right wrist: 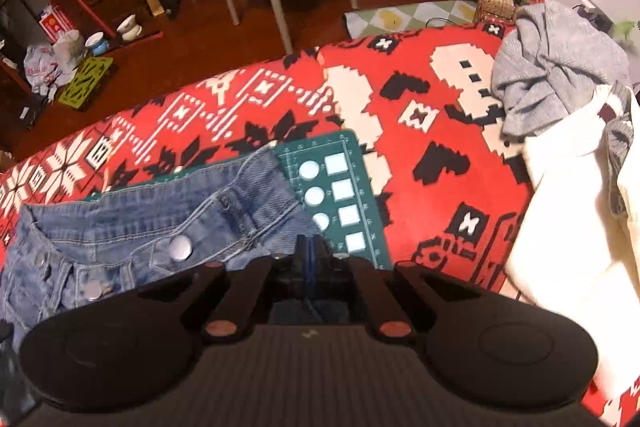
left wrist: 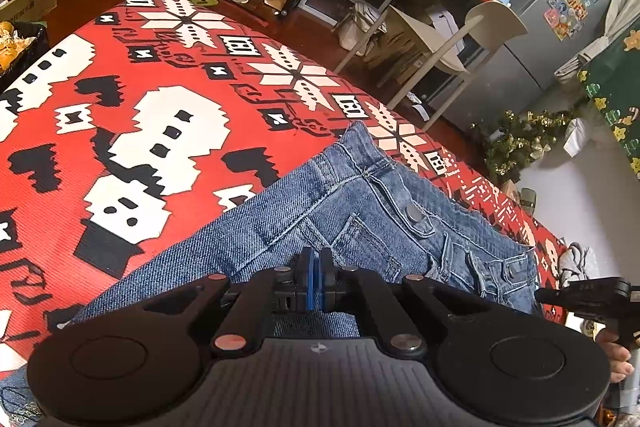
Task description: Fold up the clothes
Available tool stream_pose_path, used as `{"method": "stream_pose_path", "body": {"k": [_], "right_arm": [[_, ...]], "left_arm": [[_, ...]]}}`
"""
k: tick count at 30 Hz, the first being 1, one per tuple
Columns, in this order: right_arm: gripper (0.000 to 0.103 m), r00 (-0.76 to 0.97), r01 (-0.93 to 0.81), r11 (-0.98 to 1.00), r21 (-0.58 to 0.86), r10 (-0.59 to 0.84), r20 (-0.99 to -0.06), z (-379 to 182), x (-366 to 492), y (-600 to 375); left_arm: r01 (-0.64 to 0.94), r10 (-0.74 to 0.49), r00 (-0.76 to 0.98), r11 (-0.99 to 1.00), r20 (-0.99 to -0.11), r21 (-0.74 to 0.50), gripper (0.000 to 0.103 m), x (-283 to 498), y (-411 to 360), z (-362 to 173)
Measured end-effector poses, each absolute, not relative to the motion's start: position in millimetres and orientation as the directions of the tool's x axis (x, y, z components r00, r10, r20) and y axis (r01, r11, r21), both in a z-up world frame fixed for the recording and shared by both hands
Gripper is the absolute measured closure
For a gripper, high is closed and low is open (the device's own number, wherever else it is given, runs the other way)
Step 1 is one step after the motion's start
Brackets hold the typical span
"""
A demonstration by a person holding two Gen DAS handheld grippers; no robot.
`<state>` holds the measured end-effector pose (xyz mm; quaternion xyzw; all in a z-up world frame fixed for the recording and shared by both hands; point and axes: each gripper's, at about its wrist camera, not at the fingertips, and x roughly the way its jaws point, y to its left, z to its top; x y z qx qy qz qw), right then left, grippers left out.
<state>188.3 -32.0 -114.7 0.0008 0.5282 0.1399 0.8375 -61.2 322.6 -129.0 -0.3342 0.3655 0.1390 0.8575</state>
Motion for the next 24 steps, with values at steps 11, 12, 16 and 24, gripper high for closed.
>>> {"method": "stream_pose_path", "body": {"k": [11, 12, 16, 24], "right_arm": [[0.103, 0.390, -0.268, 0.957, 0.111, 0.213, -0.896, -114, 158, -55], [0.103, 0.395, -0.269, 0.958, 0.101, 0.205, -0.896, -118, 157, -57], [0.103, 0.371, -0.309, 0.948, 0.075, 0.192, -0.909, -119, 146, -71], [0.099, 0.281, -0.409, 0.911, -0.052, 0.071, -0.957, -84, 98, -110]], "left_arm": [[-0.488, -0.010, 0.699, 0.724, -0.715, -0.487, 0.102, -63, 325, -127], [-0.487, -0.010, 0.700, 0.724, -0.714, -0.488, 0.102, -63, 325, -127], [-0.482, -0.012, 0.702, 0.727, -0.712, -0.488, 0.102, -64, 323, -125], [-0.463, -0.020, 0.689, 0.757, -0.724, -0.462, 0.102, -75, 301, -115]]}}
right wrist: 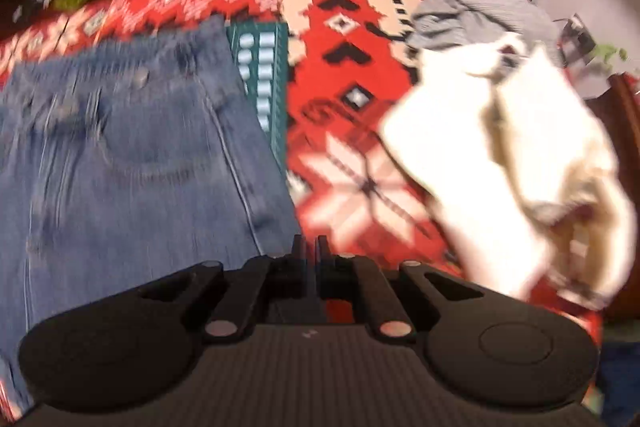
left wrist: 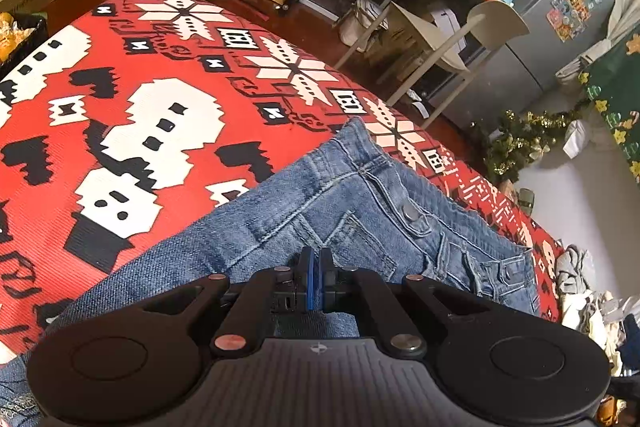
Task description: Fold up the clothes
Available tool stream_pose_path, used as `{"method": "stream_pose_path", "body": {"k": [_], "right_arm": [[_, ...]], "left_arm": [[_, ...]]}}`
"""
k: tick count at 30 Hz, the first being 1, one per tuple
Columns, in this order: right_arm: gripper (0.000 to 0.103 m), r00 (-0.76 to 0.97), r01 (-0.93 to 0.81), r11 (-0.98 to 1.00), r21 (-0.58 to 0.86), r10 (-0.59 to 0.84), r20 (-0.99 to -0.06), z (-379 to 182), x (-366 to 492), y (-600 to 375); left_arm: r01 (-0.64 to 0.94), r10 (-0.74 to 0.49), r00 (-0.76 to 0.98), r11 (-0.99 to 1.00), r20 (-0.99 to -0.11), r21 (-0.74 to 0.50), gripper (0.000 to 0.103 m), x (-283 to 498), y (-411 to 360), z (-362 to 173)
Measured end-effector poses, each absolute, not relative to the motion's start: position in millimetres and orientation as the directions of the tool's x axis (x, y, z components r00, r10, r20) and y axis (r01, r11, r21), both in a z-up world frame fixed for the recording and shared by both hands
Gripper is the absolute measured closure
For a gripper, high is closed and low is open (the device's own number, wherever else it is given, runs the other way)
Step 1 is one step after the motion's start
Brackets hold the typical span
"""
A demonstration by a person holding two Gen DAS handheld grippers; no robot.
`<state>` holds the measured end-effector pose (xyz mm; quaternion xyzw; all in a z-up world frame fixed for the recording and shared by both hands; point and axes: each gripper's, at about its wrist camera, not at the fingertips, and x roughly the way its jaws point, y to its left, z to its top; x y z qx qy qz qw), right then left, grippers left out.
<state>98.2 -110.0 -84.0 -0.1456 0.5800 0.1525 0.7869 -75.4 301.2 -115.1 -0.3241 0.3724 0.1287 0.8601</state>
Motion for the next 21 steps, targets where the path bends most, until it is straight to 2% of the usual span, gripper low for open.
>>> {"method": "stream_pose_path", "body": {"k": [3, 5, 7, 9, 13, 17, 19, 21], "right_arm": [[0.099, 0.277, -0.462, 0.883, -0.078, 0.060, -0.959, -50, 67, -119], [0.092, 0.287, -0.472, 0.879, -0.067, 0.081, -0.955, -38, 53, -122], [0.090, 0.299, -0.472, 0.881, -0.045, 0.112, -0.948, -29, 42, -124], [0.078, 0.311, -0.472, 0.881, -0.023, 0.142, -0.940, -20, 31, -127], [0.072, 0.339, -0.467, 0.884, 0.024, 0.204, -0.918, -6, 11, -133], [0.056, 0.419, -0.373, 0.924, 0.078, 0.243, -0.875, -24, 12, -150], [0.044, 0.465, -0.352, 0.933, 0.076, 0.244, -0.851, -36, 11, -158], [0.026, 0.515, -0.328, 0.943, 0.062, 0.233, -0.825, -49, 13, -164]], "left_arm": [[-0.455, -0.023, 0.685, 0.767, -0.729, -0.452, 0.102, -80, 293, -112], [-0.450, -0.024, 0.681, 0.775, -0.732, -0.445, 0.102, -82, 288, -109], [-0.444, -0.026, 0.678, 0.781, -0.735, -0.438, 0.102, -85, 282, -107], [-0.439, -0.028, 0.675, 0.788, -0.737, -0.431, 0.101, -88, 277, -104], [-0.422, -0.007, 0.649, 0.828, -0.761, -0.368, 0.101, -104, 256, -99], [-0.429, 0.038, 0.622, 0.853, -0.782, -0.299, 0.097, -124, 239, -95], [-0.437, 0.078, 0.609, 0.863, -0.789, -0.252, 0.097, -135, 231, -93], [-0.444, 0.101, 0.593, 0.869, -0.799, -0.220, 0.096, -136, 227, -97]]}}
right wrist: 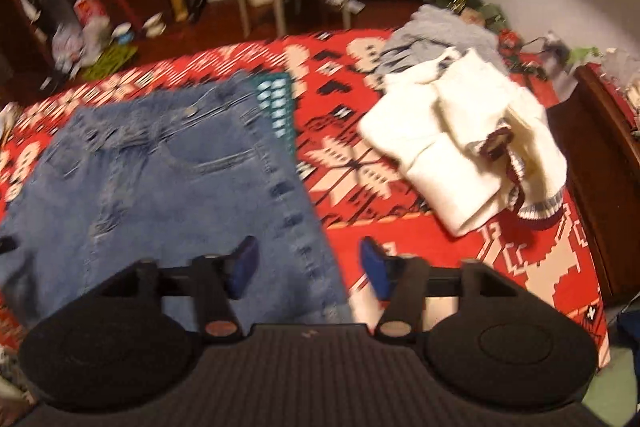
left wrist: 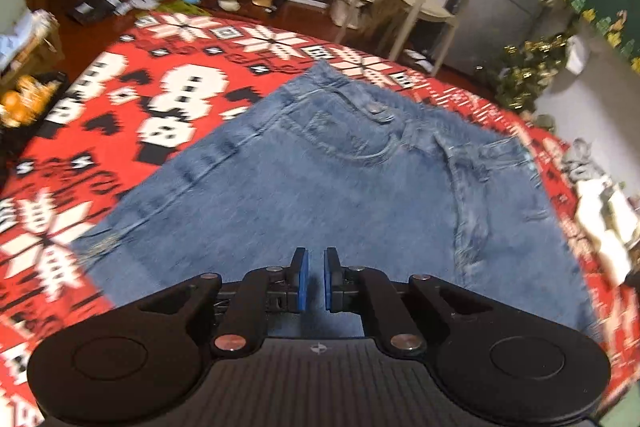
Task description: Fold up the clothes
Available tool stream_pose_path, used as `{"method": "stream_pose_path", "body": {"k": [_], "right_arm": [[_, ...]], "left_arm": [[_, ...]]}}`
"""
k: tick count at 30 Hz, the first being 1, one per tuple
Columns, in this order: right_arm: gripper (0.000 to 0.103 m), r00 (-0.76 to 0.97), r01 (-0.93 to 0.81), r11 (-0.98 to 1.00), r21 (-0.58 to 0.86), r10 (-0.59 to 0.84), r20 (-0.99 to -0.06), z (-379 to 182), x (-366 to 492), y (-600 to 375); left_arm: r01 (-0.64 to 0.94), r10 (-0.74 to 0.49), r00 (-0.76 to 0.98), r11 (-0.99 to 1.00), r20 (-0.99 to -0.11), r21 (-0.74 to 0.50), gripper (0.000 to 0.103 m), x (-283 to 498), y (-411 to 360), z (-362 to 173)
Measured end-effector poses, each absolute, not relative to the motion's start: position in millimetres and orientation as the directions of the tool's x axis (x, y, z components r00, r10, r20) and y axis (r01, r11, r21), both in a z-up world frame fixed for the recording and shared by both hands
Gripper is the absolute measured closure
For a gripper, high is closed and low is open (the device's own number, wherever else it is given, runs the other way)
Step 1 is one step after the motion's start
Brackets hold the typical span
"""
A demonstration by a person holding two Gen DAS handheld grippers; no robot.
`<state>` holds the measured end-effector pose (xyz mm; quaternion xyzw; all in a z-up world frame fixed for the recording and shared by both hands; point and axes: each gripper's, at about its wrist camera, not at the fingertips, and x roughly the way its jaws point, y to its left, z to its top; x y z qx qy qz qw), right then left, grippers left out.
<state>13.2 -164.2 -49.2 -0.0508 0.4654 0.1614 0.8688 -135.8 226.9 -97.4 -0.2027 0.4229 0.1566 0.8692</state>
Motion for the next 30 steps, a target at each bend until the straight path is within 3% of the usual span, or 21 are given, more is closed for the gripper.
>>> {"method": "stream_pose_path", "body": {"k": [2, 4, 6, 7, 13, 17, 21, 30], "right_arm": [[0.020, 0.555, -0.300, 0.953, 0.050, 0.217, -0.803, -62, 17, -169], [0.012, 0.591, -0.304, 0.953, 0.016, 0.202, -0.781, -73, 19, -170], [0.005, 0.622, -0.318, 0.948, -0.017, 0.195, -0.759, -84, 20, -169], [0.003, 0.626, -0.324, 0.946, -0.022, 0.197, -0.755, -90, 20, -167], [0.001, 0.579, -0.355, 0.933, 0.056, 0.267, -0.770, -128, 18, -168], [0.001, 0.586, -0.374, 0.926, 0.044, 0.273, -0.763, -144, 9, -173], [0.001, 0.597, -0.369, 0.928, 0.056, 0.282, -0.751, -146, 6, -176], [0.001, 0.624, -0.369, 0.927, 0.057, 0.293, -0.725, -148, 2, -179]], "left_arm": [[-0.449, 0.122, 0.577, 0.873, -0.808, -0.189, 0.080, -135, 223, -102], [-0.455, 0.143, 0.560, 0.876, -0.816, -0.159, 0.071, -135, 220, -107], [-0.459, 0.164, 0.543, 0.879, -0.823, -0.128, 0.071, -135, 216, -111], [-0.461, 0.175, 0.535, 0.880, -0.827, -0.112, 0.070, -135, 214, -113], [-0.443, 0.207, 0.513, 0.895, -0.833, -0.050, 0.033, -131, 203, -125], [-0.408, 0.205, 0.521, 0.913, -0.829, -0.031, 0.018, -128, 196, -130], [-0.388, 0.222, 0.520, 0.922, -0.825, 0.003, 0.011, -125, 187, -134], [-0.394, 0.228, 0.519, 0.919, -0.824, 0.006, 0.010, -125, 186, -134]]}}
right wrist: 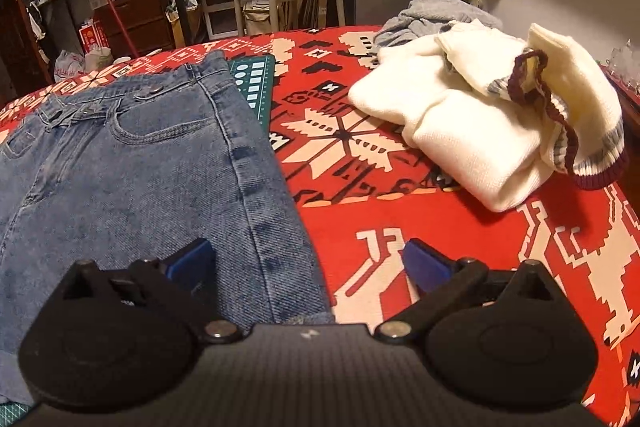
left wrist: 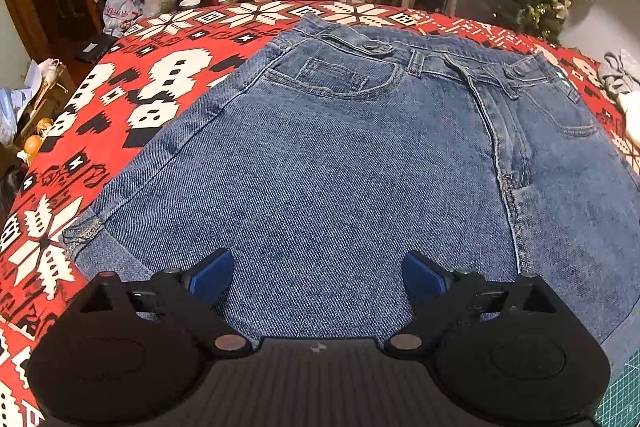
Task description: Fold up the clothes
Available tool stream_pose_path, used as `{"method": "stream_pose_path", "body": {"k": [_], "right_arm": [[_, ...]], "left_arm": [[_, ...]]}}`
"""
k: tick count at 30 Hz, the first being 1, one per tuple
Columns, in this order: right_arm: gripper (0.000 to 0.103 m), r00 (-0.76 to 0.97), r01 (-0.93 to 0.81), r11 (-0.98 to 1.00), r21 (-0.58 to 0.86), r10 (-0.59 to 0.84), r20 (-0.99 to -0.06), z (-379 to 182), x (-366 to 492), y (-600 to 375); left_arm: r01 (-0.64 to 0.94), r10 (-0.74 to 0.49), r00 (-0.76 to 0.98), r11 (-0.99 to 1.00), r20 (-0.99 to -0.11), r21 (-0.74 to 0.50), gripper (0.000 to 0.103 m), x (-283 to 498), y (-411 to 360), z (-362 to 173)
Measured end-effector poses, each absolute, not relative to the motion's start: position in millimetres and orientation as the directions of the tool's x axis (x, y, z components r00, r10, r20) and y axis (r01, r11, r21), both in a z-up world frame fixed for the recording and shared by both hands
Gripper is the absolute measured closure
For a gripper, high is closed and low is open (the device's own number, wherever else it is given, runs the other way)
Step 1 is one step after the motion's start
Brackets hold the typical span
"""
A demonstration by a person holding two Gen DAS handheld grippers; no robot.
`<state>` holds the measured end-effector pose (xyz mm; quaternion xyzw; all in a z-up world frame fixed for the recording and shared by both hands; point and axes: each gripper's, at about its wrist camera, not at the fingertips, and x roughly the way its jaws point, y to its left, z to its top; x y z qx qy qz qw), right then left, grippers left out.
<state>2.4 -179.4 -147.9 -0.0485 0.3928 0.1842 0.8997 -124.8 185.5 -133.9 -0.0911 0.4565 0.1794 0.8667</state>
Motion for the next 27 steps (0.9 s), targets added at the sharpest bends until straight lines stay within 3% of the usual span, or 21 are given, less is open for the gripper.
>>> {"method": "stream_pose_path", "body": {"k": [3, 10, 16, 23, 27], "right_arm": [[0.001, 0.623, -0.393, 0.918, 0.059, 0.313, -0.716, -149, 2, -182], [0.001, 0.578, -0.445, 0.892, 0.082, 0.356, -0.734, -143, 8, -188], [0.001, 0.637, -0.426, 0.894, 0.139, 0.406, -0.655, -112, 34, -204], [0.031, 0.574, -0.433, 0.900, 0.053, 0.321, -0.753, -122, 80, -170], [0.036, 0.542, -0.445, 0.895, 0.026, 0.293, -0.788, -128, 84, -159]], "left_arm": [[-0.394, 0.247, 0.529, 0.919, -0.812, 0.023, 0.000, -127, 185, -136], [-0.382, 0.245, 0.548, 0.924, -0.800, 0.020, 0.000, -129, 190, -139], [-0.380, 0.247, 0.559, 0.925, -0.792, 0.020, 0.000, -131, 189, -139], [-0.376, 0.249, 0.571, 0.927, -0.782, 0.020, 0.000, -132, 188, -140], [-0.373, 0.248, 0.574, 0.928, -0.780, 0.020, 0.000, -133, 188, -141]]}}
